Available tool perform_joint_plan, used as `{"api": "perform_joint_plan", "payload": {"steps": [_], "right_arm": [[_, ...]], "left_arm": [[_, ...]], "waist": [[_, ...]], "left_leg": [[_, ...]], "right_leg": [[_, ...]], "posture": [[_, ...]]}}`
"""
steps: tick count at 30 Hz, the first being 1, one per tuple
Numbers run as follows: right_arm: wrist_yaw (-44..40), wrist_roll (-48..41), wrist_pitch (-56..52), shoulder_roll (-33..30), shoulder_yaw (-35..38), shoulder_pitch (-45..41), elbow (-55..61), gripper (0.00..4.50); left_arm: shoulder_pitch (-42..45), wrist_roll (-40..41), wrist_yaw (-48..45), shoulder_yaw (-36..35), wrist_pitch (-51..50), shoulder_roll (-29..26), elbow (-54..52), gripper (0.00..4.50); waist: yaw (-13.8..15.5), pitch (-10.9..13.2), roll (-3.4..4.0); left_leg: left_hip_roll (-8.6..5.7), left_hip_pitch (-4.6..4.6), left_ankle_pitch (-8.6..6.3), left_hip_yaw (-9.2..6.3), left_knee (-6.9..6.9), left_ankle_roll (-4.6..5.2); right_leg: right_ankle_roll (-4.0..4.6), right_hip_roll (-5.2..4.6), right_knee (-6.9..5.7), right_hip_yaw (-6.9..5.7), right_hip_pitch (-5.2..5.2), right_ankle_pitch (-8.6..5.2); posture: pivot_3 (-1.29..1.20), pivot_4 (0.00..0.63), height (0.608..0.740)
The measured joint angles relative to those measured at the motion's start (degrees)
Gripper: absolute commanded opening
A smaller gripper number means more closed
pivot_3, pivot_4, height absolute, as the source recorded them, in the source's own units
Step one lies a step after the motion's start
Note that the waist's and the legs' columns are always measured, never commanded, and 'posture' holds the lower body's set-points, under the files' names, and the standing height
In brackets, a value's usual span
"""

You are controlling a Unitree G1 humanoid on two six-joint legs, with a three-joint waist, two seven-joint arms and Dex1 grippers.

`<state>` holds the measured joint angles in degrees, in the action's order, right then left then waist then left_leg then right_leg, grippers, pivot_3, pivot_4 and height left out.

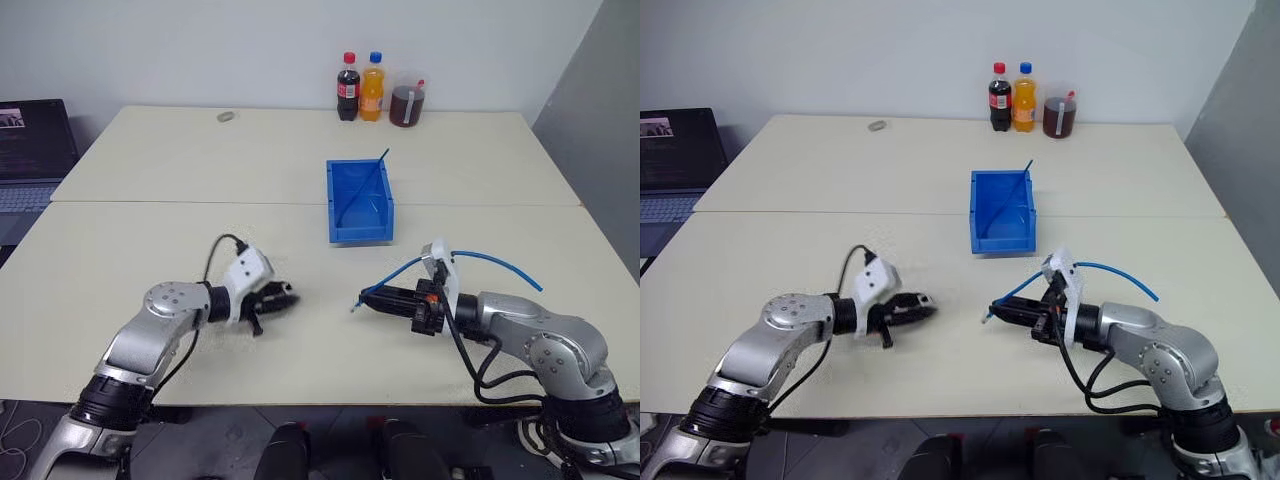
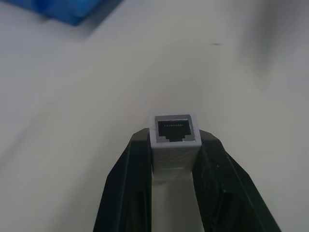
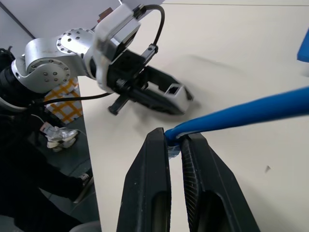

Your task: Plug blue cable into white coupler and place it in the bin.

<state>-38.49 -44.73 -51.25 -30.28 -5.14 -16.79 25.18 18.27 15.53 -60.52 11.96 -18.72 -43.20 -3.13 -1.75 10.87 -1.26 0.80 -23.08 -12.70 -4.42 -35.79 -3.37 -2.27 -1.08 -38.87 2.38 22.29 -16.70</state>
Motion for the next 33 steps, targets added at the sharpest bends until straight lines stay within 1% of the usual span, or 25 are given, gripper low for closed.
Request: {"api": "perform_joint_plan", "payload": {"steps": [5, 9, 14, 18, 19, 24, 33], "right_arm": [[-2.03, 5.23, 5.00, -0.77, -3.14, 0.15, 0.56, 0.06], [-3.85, 8.99, 8.47, -0.89, -6.26, -0.77, 0.53, 0.06], [-7.41, 16.54, 14.28, 0.10, -12.25, -7.25, -3.91, 0.06], [-9.06, 20.57, 17.50, 2.51, -15.98, -10.90, -8.31, 0.06], [-9.52, 22.95, 19.07, 3.33, -17.68, -12.23, -10.33, 0.06], [-9.82, 28.23, 21.79, 5.65, -21.20, -13.11, -13.10, 0.06], [-8.87, 32.78, 22.43, 8.35, -23.04, -13.11, -13.09, 0.06]], "left_arm": [[2.79, -3.36, -7.99, 4.75, 6.97, -0.28, 2.99, 0.81], [5.15, -5.33, -10.97, 5.74, 11.21, 0.38, 6.50, 0.81], [6.92, -6.71, -13.04, 6.08, 14.22, 1.91, 9.83, 0.81], [7.23, -6.89, -13.99, 6.08, 14.94, 2.35, 10.54, 0.81], [7.25, -7.00, -14.16, 6.06, 15.15, 2.46, 10.66, 0.81], [7.30, -7.10, -14.65, 5.85, 14.43, 2.90, 10.84, 0.81], [8.39, -7.25, -15.40, 5.74, 12.55, 3.53, 11.77, 0.81]], "waist": [[-0.02, 0.00, 0.00], [-0.03, 0.00, 0.00], [0.05, -0.02, 0.01], [0.14, -0.02, 0.01], [0.15, -0.02, 0.02], [0.18, -0.03, 0.02], [0.18, -0.05, 0.06]], "left_leg": [[0.02, 0.00, 0.00, -0.01, 0.00, 0.01], [0.01, 0.01, 0.00, 0.00, -0.02, 0.01], [0.00, 0.09, 0.00, -0.01, -0.07, 0.02], [-0.01, 0.09, 0.00, -0.02, -0.10, 0.02], [-0.02, 0.09, 0.00, -0.03, -0.10, 0.02], [-0.03, 0.09, 0.00, -0.04, -0.10, 0.02], [-0.03, 0.11, 0.01, -0.06, -0.14, 0.02]], "right_leg": [[0.00, 0.05, -0.01, -0.01, 0.00, -0.02], [-0.01, 0.04, -0.01, 0.00, -0.01, -0.02], [-0.04, 0.03, -0.05, -0.02, -0.10, -0.01], [-0.04, 0.02, -0.06, -0.01, -0.12, -0.01], [-0.04, 0.01, -0.07, -0.01, -0.12, 0.00], [-0.01, 0.00, -0.08, -0.02, -0.12, 0.01], [-0.02, 0.01, -0.12, -0.04, -0.15, 0.01]], "posture": [[0.00, 0.150, 0.740], [0.00, 0.150, 0.740], [0.00, 0.150, 0.740], [0.00, 0.150, 0.740], [0.00, 0.150, 0.740], [0.00, 0.150, 0.740], [0.00, 0.150, 0.740]]}}
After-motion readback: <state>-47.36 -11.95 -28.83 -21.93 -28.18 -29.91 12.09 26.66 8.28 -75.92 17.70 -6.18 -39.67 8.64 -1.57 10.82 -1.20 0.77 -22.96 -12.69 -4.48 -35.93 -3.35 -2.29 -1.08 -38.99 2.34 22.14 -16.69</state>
